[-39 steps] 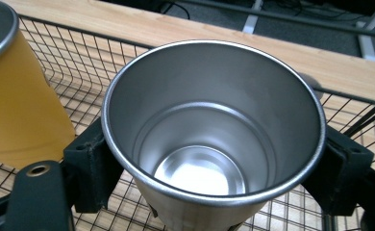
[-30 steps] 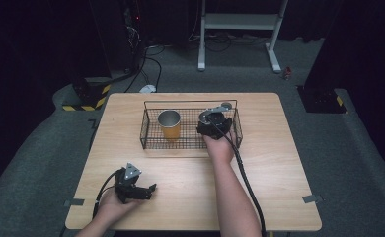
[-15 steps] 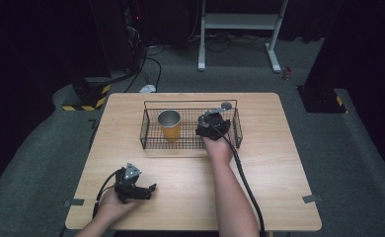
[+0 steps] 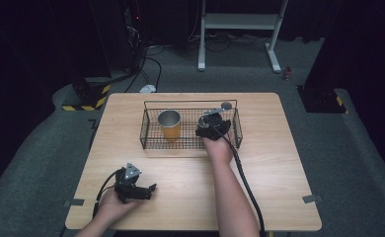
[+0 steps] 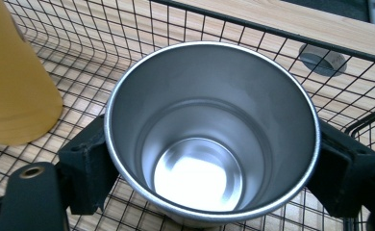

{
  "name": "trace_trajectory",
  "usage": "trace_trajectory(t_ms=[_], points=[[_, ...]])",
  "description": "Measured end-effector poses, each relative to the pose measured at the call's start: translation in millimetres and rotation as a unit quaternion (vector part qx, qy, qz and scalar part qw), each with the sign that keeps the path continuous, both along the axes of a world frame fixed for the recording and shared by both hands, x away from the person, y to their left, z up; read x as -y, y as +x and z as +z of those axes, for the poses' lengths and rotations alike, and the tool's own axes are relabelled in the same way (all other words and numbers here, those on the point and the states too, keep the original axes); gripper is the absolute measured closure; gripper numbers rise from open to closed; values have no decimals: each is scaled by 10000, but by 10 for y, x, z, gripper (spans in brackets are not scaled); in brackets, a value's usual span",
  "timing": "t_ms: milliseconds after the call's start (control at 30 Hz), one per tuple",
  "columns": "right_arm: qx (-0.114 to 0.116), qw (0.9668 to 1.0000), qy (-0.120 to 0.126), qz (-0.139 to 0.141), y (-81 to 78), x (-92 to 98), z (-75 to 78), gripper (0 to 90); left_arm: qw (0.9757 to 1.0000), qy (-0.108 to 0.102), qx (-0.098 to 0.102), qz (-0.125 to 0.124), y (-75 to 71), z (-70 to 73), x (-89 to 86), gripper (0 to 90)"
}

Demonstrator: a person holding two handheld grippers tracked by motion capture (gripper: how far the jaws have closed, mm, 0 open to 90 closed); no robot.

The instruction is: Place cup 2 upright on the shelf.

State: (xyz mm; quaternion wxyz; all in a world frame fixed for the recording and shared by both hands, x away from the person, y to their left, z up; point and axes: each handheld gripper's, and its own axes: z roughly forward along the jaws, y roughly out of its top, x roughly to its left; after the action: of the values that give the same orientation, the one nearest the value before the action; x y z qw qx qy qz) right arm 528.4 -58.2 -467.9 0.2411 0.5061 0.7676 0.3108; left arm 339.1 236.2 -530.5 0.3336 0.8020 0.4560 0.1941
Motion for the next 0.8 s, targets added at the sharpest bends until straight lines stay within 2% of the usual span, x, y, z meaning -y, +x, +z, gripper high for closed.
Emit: trace_trajectory(t_ms=[133, 267, 433, 467, 567, 800], points=[[8, 10000, 6, -40, -15, 3, 23, 90, 10000, -13, -6, 3, -1, -1, 1, 3], [88, 9999, 61, -101, -39, 21, 67, 89, 10000, -13, -9, 4, -1, 0, 2, 3], [211, 9997, 145, -57, -72, 46, 150, 89, 10000, -13, -12, 5, -2, -1, 2, 3], [298, 9995, 128, -21, -77, 54, 165, 89, 10000, -12, -8, 4, -1, -1, 2, 3], [339, 9992, 233, 5, -103, 60, 217, 90, 10000, -11, -6, 2, -1, -1, 2, 3], [475, 9984, 281, 95, -163, 104, 307, 90, 10000, -1, -1, 3, 1, -1, 3, 2]])
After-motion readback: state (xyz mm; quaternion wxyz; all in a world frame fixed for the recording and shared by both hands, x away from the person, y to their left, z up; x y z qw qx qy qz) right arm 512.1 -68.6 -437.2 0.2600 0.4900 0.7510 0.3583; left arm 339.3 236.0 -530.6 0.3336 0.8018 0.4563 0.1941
